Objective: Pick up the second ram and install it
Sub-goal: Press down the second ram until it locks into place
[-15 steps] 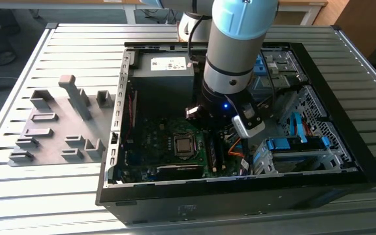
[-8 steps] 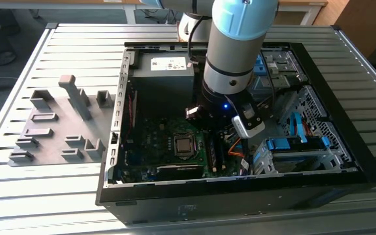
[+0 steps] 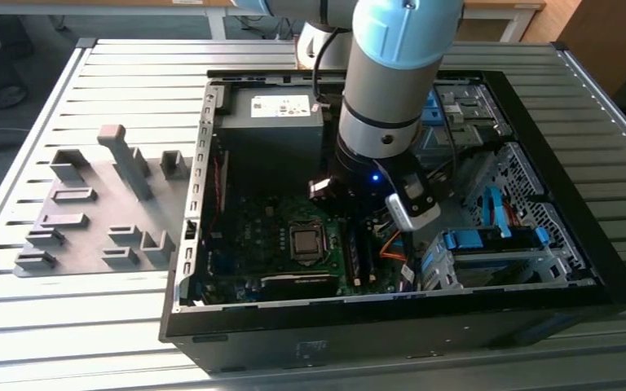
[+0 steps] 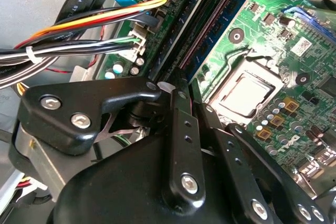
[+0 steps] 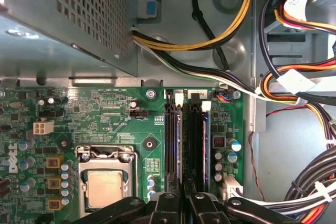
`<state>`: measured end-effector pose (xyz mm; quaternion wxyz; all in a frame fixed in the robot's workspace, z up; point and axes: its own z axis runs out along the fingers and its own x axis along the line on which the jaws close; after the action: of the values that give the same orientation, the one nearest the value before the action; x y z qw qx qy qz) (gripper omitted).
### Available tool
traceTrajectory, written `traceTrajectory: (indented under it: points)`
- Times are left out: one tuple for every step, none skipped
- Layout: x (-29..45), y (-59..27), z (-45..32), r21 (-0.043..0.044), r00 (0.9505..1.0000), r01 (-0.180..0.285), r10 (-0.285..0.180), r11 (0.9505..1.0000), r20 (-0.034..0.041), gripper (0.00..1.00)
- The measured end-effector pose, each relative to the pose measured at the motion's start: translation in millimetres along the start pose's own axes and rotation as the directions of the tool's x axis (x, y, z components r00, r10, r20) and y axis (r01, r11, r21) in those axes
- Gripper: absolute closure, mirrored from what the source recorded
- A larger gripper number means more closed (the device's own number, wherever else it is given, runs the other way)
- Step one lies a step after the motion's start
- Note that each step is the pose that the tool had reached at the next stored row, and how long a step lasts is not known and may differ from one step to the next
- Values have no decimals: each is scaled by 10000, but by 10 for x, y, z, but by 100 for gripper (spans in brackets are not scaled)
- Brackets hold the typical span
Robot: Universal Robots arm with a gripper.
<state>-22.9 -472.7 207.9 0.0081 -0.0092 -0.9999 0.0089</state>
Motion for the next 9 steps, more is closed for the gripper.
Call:
traceTrajectory:
  points:
    - [0,0,5,-3,10000,0,0,10000,0,86]
    - [0,0,10,-10,10000,0,0,10000,-1,86]
    - [0,0,14,-23,10000,0,0,10000,-1,86]
    - [0,0,18,-38,10000,0,0,10000,-1,86]
    - [0,0,21,-52,10000,1,-1,10000,-1,86]
    - [0,1,23,-61,10000,1,-1,10000,-1,86]
    - [0,1,23,-64,10000,1,-1,10000,-2,86]
    - [0,1,24,-67,10000,1,-1,10000,-1,86]
    - [0,1,24,-68,10000,1,-1,10000,-1,86]
